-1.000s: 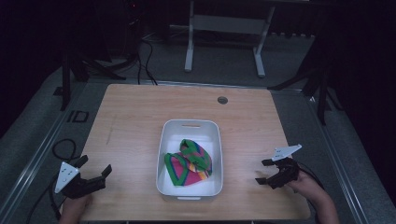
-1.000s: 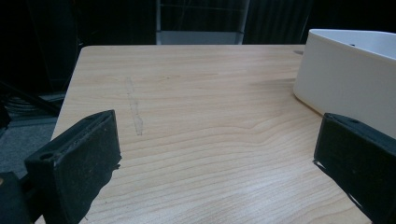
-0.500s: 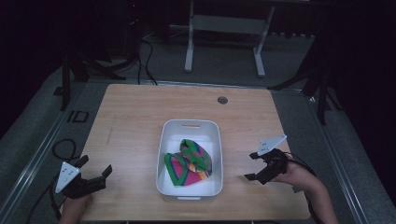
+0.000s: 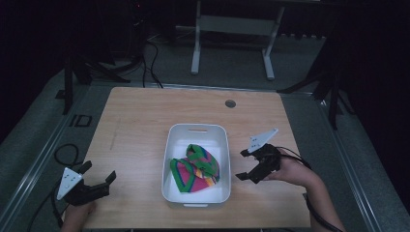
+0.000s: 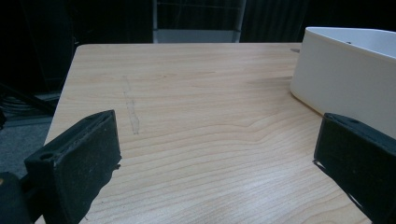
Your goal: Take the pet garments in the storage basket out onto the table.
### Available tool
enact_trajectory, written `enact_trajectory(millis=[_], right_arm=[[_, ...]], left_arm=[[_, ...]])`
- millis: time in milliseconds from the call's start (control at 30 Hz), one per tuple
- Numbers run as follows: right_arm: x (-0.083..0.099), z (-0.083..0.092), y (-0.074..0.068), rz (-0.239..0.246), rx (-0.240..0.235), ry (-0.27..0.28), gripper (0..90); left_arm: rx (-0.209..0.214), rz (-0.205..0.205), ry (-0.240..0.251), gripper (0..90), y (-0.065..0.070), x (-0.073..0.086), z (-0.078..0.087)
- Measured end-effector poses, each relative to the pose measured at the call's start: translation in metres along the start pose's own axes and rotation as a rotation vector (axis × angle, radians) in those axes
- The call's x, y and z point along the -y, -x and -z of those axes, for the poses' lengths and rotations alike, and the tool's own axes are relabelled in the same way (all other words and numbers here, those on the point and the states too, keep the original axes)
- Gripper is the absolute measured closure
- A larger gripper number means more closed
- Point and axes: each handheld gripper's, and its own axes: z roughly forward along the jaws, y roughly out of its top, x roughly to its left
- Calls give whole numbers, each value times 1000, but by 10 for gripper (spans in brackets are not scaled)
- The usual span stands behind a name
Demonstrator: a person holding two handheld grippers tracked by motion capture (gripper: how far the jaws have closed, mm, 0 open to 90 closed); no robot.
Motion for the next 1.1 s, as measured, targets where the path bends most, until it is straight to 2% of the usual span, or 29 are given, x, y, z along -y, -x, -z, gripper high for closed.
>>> enact_trajectory(millis=[167,333,733,1100], right_arm=[[-20,-7,-1,41,-4,5,138],[-38,-21,-2,75,-17,-15,143],[-72,-64,-1,109,-50,-76,146],[-95,-100,-1,133,-62,-167,148]], left_arm=[[1,-7,-3,9,1,0,-1],[3,-6,-1,9,1,0,-1],[7,-5,1,9,1,0,0],[13,-5,0,9,0,0,0]])
